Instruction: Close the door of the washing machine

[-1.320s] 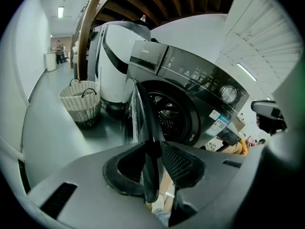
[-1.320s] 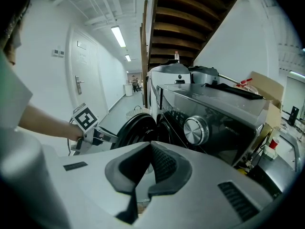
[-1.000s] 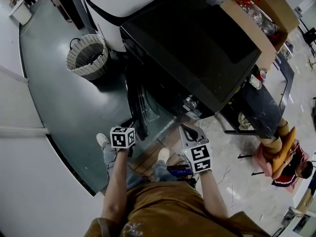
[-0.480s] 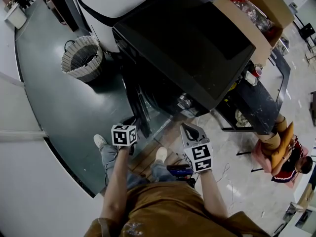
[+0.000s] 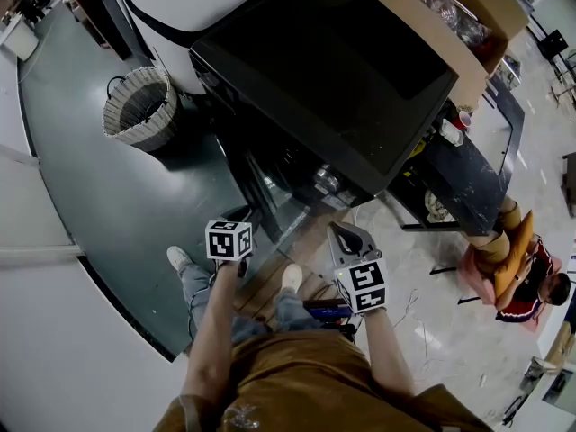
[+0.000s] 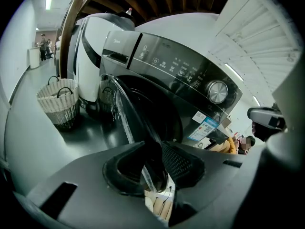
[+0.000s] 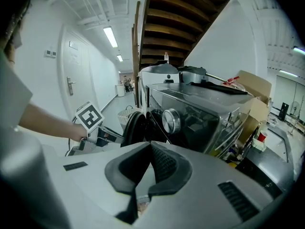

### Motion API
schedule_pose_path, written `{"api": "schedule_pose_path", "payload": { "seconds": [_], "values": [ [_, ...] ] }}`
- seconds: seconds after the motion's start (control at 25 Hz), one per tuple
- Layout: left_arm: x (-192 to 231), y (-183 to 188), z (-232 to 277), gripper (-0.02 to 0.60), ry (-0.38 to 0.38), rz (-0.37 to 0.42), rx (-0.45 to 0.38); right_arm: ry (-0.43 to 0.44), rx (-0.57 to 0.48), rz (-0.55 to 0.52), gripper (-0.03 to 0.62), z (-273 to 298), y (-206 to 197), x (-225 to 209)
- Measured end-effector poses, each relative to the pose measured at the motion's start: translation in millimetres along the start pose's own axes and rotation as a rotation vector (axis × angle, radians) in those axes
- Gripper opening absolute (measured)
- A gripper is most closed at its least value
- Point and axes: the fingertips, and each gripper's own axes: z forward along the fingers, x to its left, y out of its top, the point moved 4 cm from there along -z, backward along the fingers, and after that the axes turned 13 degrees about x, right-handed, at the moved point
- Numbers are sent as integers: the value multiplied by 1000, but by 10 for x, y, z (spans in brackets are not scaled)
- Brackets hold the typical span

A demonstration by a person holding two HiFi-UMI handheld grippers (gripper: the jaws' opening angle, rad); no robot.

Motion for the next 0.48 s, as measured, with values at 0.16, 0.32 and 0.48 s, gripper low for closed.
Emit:
{"api": "schedule_pose_path", "payload": {
  "seconds": [0.16,0.32,0.48],
  "values": [
    [-58,61,54,127,-19,1,1,-6,4,8,12,-14,-18,-35],
    [-107,119,116,130,-34,4,3,-12,6,17,12,-14,-45,-88],
    [-159,176,177,130,-54,2,2,-24,9,26,14,-29,-70,-146]
  ]
}}
